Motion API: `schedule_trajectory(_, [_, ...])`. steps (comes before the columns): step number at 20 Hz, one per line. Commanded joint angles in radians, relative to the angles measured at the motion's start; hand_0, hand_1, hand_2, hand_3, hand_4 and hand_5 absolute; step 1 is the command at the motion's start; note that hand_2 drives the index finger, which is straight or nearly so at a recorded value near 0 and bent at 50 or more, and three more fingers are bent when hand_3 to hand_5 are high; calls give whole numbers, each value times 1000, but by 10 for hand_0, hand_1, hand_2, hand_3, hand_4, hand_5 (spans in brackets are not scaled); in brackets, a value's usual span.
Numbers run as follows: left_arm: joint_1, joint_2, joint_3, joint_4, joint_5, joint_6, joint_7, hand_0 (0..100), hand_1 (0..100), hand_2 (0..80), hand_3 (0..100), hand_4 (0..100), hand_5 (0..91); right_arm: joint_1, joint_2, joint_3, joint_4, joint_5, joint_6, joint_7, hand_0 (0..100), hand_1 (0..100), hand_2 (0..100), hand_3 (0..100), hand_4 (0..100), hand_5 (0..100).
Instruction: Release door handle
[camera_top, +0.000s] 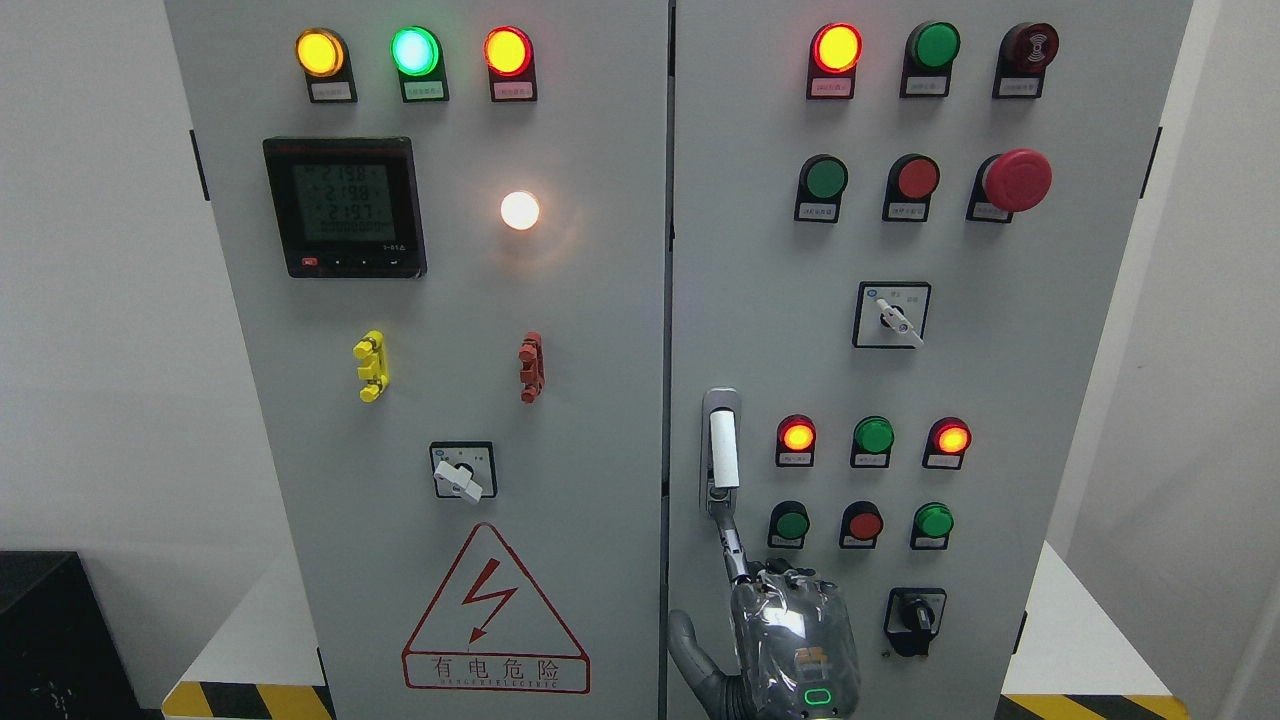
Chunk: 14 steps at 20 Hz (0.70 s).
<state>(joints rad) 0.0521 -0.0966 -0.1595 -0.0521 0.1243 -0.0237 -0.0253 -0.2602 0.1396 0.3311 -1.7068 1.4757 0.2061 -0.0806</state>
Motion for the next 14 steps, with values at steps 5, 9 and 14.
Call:
schedule_trajectory(5, [0, 0, 0, 0, 0, -5, -1, 0, 0, 46, 99, 0, 0, -1, 0, -1, -50, 0, 1, -2, 396, 264, 116, 770, 739, 722])
schedule_trajectory(9, [0, 0, 0, 0, 0, -4, -1, 0, 0, 46, 98, 0, 0, -1, 0, -3, -57, -2, -1, -13, 404, 271, 145, 765, 736, 722])
schedule_trajectory(14, [0, 0, 0, 0, 0, -5, -1, 0, 0, 45, 99, 0, 0, -1, 0, -4, -57, -11, -1, -14, 391, 289, 157, 762, 736, 722])
